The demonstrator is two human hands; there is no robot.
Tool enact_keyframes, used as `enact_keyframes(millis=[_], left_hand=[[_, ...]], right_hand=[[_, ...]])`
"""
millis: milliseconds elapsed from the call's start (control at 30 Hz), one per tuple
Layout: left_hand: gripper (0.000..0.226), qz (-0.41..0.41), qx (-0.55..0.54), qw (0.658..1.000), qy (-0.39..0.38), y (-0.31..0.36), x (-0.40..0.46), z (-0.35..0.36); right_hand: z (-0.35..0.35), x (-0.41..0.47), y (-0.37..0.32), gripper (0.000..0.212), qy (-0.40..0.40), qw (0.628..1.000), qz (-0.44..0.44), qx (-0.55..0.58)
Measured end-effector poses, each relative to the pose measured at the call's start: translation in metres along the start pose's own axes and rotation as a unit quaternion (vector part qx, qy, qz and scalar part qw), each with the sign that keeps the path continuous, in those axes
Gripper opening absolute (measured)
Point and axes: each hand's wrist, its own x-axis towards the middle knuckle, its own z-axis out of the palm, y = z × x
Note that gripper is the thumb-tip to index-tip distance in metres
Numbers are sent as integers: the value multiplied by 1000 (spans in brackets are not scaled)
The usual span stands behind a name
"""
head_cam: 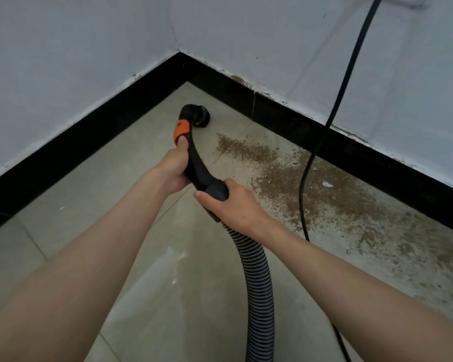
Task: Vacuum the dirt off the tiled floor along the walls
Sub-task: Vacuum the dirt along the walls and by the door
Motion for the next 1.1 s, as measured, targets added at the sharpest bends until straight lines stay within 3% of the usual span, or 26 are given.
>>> enact_keyframes(millis=[267,500,600,800,1000,1100], left_hand=[[54,66,51,991,103,13,-15,-45],[49,29,-29,991,126,-17,-48,-81],[45,17,-34,993,112,-41,-68,-76],[38,-39,-59,997,32,-58,-91,-65],[46,-45,-51,998,18,-60,-102,-73],[61,-31,-71,996,35,-70,-109,-90]], right_hand=[[43,0,-29,46,-49,994,7,93],[57,-27,-31,52,-98,994,-33,-22],[59,-49,-16,56,-99,992,-27,-69],[46,-90,7,52,-88,995,-8,-48],[35,-105,9,51,-108,992,-16,-58],[40,-113,7,49,-141,988,-26,-62]])
